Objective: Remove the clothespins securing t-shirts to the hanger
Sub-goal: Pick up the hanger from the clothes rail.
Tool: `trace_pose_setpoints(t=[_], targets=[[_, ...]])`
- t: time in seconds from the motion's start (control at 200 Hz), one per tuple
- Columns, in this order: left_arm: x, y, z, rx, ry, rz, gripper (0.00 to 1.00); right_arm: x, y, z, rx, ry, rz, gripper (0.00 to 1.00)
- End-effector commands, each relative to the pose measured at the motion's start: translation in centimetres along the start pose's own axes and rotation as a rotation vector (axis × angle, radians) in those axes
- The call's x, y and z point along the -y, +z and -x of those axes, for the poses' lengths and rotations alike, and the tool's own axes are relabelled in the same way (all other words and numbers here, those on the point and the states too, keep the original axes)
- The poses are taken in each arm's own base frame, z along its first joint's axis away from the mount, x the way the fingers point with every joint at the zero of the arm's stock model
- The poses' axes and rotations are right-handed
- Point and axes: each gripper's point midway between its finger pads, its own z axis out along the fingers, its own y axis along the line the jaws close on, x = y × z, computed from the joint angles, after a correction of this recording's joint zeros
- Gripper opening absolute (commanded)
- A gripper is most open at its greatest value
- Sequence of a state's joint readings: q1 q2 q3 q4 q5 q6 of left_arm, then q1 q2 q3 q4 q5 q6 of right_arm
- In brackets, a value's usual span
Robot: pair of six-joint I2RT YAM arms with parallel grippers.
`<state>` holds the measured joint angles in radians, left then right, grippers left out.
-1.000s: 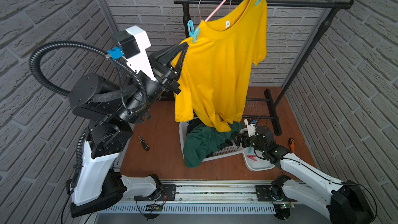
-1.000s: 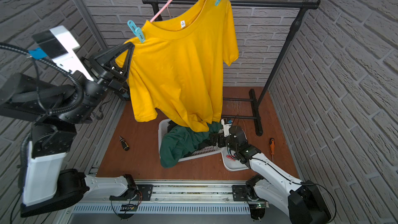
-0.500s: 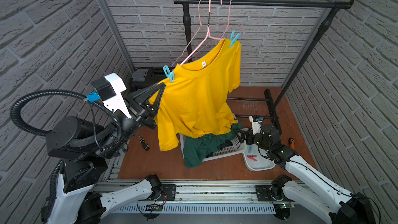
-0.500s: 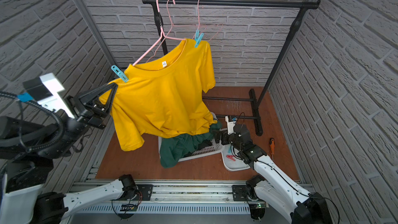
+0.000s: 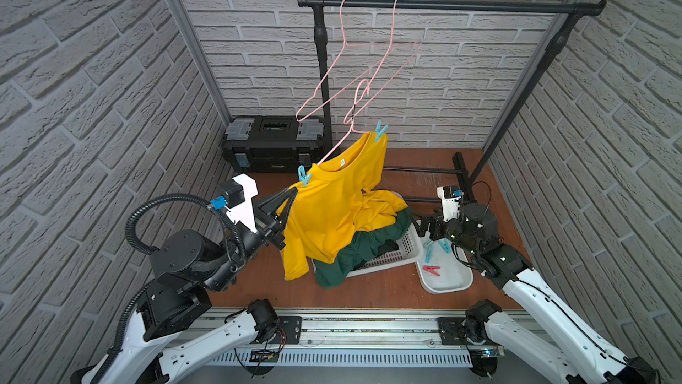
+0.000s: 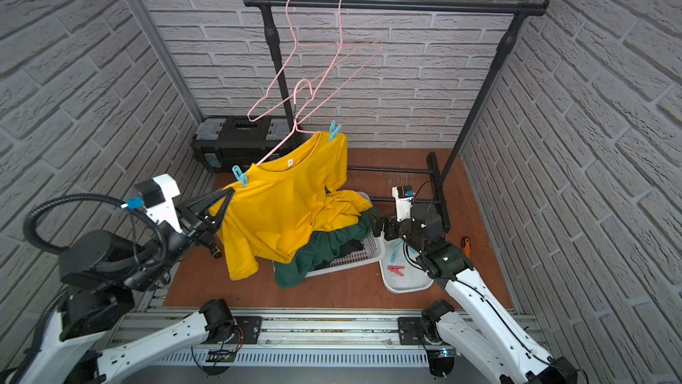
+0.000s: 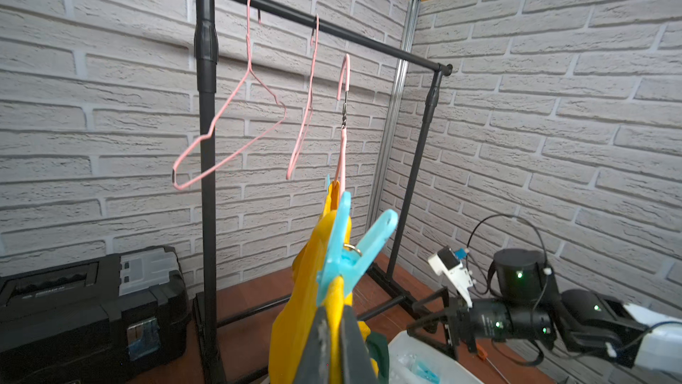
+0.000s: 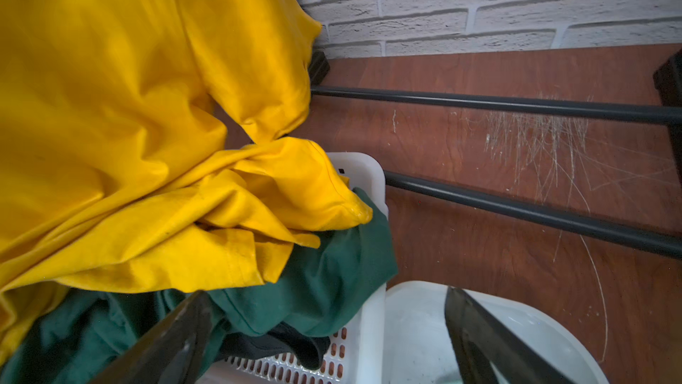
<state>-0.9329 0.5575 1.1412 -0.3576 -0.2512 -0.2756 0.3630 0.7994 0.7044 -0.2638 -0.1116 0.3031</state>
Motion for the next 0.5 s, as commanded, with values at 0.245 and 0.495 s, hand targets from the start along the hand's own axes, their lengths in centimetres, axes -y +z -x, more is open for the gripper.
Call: trace_pose_setpoints(t=[0.245, 0.495], targets=[[0.6, 2.4, -5.7, -0.051, -0.068, -0.035, 0.00, -4.7, -1.2, 3.1, -0.018, 0.099, 0.225, 1.00], [1.8, 4.1, -11.1, -0.124, -0.174, -0.103, 0.00, -5.6, -2.4, 7.0, 0.126, 0.145, 0.256, 0.99]])
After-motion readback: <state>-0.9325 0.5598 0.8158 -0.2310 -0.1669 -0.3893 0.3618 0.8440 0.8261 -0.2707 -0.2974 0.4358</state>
